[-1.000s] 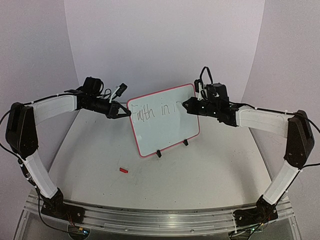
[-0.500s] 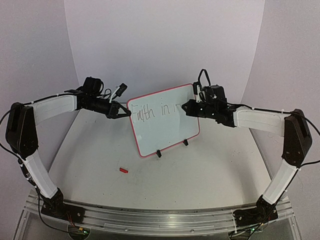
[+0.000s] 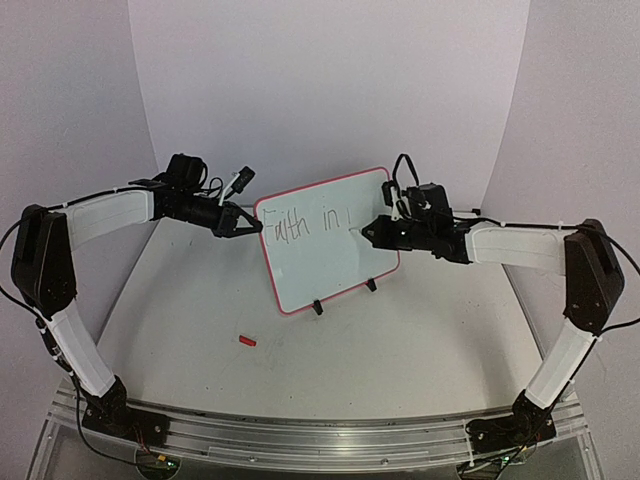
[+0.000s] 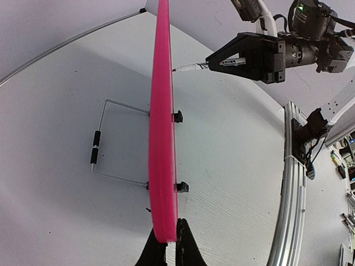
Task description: Write a sentence on the whiteboard
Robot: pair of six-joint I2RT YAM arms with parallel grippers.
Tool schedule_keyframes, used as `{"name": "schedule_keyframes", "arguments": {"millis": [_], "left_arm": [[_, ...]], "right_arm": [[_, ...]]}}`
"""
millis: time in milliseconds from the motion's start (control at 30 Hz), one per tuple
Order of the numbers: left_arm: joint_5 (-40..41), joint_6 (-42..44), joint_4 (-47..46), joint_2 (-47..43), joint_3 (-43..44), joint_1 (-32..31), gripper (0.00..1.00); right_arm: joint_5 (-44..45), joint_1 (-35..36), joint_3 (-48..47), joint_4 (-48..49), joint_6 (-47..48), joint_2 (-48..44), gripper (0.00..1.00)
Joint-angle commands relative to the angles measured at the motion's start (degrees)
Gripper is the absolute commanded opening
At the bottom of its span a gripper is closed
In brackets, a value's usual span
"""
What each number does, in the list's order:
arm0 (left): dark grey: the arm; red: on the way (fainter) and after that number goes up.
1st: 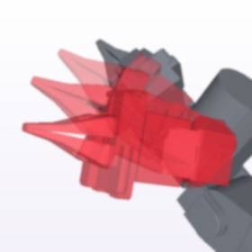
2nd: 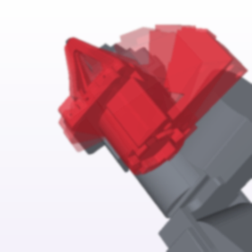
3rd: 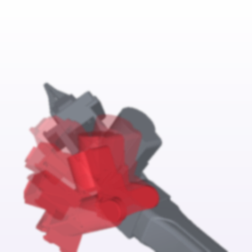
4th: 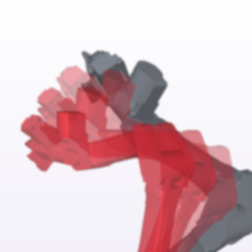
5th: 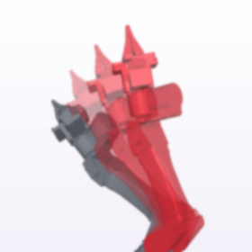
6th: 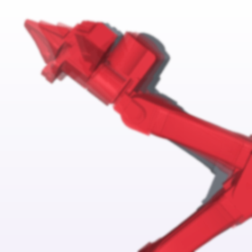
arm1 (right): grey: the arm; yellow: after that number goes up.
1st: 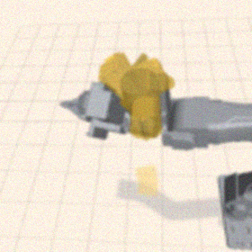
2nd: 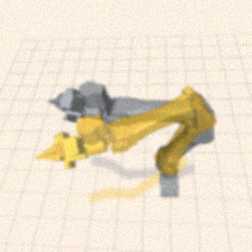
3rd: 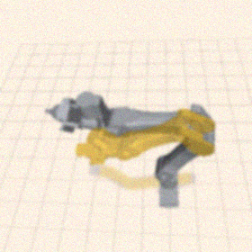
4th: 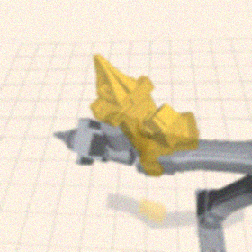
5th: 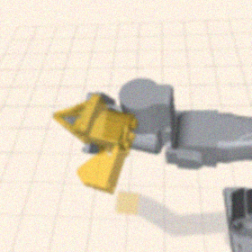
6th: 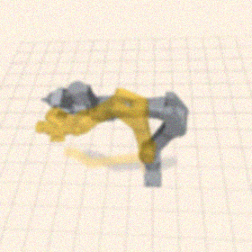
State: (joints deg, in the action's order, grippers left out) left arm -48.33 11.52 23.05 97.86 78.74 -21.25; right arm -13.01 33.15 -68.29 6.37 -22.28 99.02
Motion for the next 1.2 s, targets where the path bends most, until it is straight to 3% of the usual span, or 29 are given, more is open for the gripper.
{"name": "schedule_keyframes", "arguments": {"millis": [0,333,600,1167], "left_arm": [[-0.19,2.21,3.92,-1.08,0.79,-1.82,0.0],[-0.07,2.2,4.0,-0.82,0.8,-2.03,0.0],[-0.05,2.24,4.02,-0.71,0.8,-2.05,0.0],[0.17,2.41,4.13,-0.39,0.82,-2.04,0.0]], "right_arm": [[-2.48,0.0,0.44,1.16,0.56,-1.02,0.0],[-3.39,-0.01,-1.19,1.19,1.06,-1.02,0.0],[5.92,-0.07,-1.65,1.53,0.9,-4.34,0.0],[5.95,-0.04,-5.99,2.51,1.65,-0.37,0.0]]}}
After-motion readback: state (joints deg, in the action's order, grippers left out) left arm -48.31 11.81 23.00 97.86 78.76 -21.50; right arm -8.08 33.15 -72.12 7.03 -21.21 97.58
